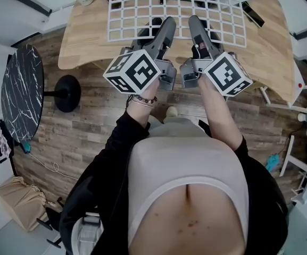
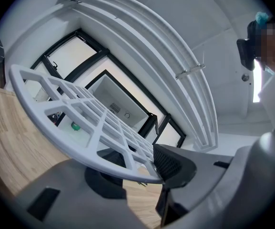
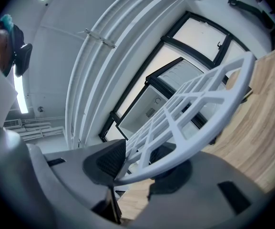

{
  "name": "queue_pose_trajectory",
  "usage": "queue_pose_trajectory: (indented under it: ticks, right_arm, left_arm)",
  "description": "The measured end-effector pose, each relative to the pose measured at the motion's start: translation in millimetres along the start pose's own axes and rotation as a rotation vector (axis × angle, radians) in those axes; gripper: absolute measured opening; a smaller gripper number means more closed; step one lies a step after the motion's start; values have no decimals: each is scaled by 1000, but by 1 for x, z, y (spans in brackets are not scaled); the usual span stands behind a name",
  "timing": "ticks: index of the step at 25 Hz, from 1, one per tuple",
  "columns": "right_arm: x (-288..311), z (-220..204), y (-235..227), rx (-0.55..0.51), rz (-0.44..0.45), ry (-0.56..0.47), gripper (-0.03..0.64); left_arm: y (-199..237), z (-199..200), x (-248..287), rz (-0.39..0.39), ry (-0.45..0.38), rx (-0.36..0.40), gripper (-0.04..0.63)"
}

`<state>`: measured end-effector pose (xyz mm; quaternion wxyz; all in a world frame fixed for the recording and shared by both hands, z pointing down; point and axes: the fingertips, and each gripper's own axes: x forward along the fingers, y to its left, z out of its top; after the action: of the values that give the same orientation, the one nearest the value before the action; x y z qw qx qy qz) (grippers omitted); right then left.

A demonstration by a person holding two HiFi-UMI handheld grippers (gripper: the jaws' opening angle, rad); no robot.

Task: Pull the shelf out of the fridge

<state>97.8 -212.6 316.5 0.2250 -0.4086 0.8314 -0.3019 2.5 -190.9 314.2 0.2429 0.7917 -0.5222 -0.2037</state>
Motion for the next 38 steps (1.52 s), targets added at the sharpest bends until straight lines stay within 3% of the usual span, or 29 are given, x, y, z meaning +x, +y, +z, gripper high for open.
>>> queue_pose_trajectory:
  ticks: [10, 21, 38]
  right_arm:
    - [-12, -7, 22, -17, -22, -35, 160]
    - [-44, -62, 79, -9, -31, -39, 161]
    - [-130, -115, 149, -29, -65, -65, 161]
  left_arm:
    - [-4, 10, -20, -46, 19, 2, 176]
    - [10, 22, -103, -46, 34, 5, 175]
    - [-12, 14, -219, -86, 60, -8, 175]
